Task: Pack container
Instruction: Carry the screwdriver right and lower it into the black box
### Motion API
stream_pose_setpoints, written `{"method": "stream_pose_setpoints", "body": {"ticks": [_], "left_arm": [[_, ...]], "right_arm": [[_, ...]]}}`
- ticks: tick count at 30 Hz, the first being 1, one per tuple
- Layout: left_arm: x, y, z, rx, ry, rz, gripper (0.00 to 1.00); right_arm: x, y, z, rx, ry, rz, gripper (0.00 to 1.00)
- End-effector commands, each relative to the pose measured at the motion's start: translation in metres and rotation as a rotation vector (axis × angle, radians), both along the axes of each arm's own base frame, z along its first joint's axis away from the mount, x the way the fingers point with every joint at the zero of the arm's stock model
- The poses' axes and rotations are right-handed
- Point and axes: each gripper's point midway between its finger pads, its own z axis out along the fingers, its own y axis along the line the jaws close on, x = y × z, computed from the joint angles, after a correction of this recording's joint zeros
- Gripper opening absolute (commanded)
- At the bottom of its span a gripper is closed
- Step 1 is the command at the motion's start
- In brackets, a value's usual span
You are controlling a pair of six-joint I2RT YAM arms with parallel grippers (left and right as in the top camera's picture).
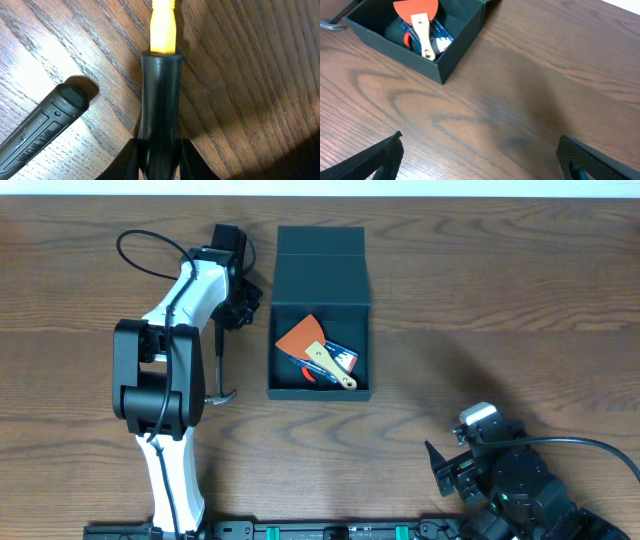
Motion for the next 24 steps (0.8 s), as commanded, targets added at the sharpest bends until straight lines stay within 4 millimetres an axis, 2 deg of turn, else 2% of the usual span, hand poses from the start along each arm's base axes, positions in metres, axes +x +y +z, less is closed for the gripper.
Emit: {"method": "stream_pose_setpoints", "body": {"ticks": [1,5,13,17,21,24], "left_arm": [[0.006,0.0,0.012,0.009,-0.031,0.001,0.15],[0.011,0.001,0.036,0.016,-0.085,0.001,0.15],[0.012,-0.012,0.102,0.02,-0.228,-0.061,0.15],[0.003,-0.034,0.131,0.018,-0.28,-0.114,0.15],[-0.012,-0.076,0.153,-0.001,-0.325,-0.205,0.14],[-0.026,-0.11,0.161,-0.023,-0.341,-0.253,0.15]], "right_arm": [[0.002,-0.003,0.002,0.008,-0.007,-0.025,0.99],[0.002,-0.003,0.002,0.008,-0.007,-0.025,0.99],[0.002,-0.003,0.002,0.008,-0.007,-0.025,0.99],[0.002,-0.003,0.002,0.008,-0.007,-0.025,0.99],[0.002,-0.003,0.002,0.008,-0.007,-0.025,0.99],[0.002,-0.003,0.002,0.008,-0.007,-0.025,0.99]]}}
